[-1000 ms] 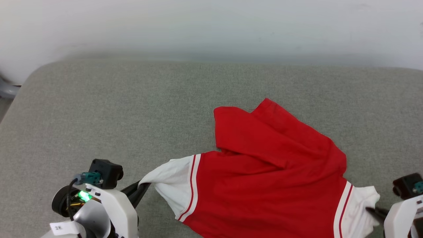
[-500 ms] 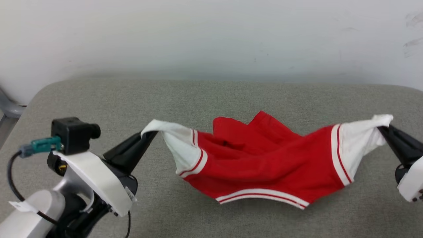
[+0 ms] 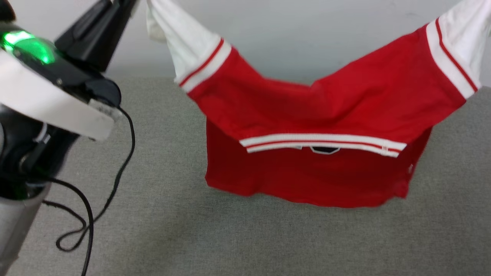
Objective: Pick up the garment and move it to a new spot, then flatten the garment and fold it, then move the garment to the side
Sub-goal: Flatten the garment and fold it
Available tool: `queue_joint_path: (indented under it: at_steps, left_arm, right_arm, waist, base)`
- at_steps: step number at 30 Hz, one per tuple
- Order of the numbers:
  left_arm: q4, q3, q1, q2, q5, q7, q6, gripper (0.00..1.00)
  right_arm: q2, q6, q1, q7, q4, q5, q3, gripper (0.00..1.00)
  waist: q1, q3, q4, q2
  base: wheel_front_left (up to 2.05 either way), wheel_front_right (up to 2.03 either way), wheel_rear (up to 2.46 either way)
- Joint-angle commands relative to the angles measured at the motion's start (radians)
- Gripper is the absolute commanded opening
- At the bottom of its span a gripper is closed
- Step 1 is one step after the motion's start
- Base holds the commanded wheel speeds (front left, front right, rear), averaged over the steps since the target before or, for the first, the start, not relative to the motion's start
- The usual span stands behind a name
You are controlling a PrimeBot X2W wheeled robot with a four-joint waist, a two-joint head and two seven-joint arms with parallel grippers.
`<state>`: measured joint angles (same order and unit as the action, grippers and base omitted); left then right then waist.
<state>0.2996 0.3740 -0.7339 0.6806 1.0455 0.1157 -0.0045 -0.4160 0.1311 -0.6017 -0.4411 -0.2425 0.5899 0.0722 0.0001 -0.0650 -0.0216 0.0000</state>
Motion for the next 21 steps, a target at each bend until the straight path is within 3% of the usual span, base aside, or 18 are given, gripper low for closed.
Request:
queue_joint_path:
  at_steps: [1, 12, 21]
  left_arm:
    - [-0.009, -0.009, -0.034, -0.004, -0.009, 0.000, 0.003, 0.00]
    - [-0.194, -0.001, -0.441, -0.074, -0.071, 0.051, -0.023, 0.00]
    - [-0.437, -0.007, -0.767, -0.124, -0.128, 0.039, -0.057, 0.00]
  right_arm:
    - [0.007, -0.001, -0.031, -0.002, 0.011, -0.004, -0.003, 0.00]
    - [0.017, -0.001, -0.428, 0.018, 0.186, -0.112, -0.049, 0.00]
    - [0.030, -0.001, -0.798, 0.085, 0.418, -0.225, -0.109, 0.00]
  waist:
    - [-0.0001, -0.026, -0.001, 0.0000]
    - [-0.0001, -0.266, -0.001, 0.0000]
    - [-0.0001, -0.451, 0.004, 0.0000]
  base:
    - [0.00, 0.00, 0.00]
    - [0.00, 0.00, 0.00]
    - [0.00, 0.00, 0.00]
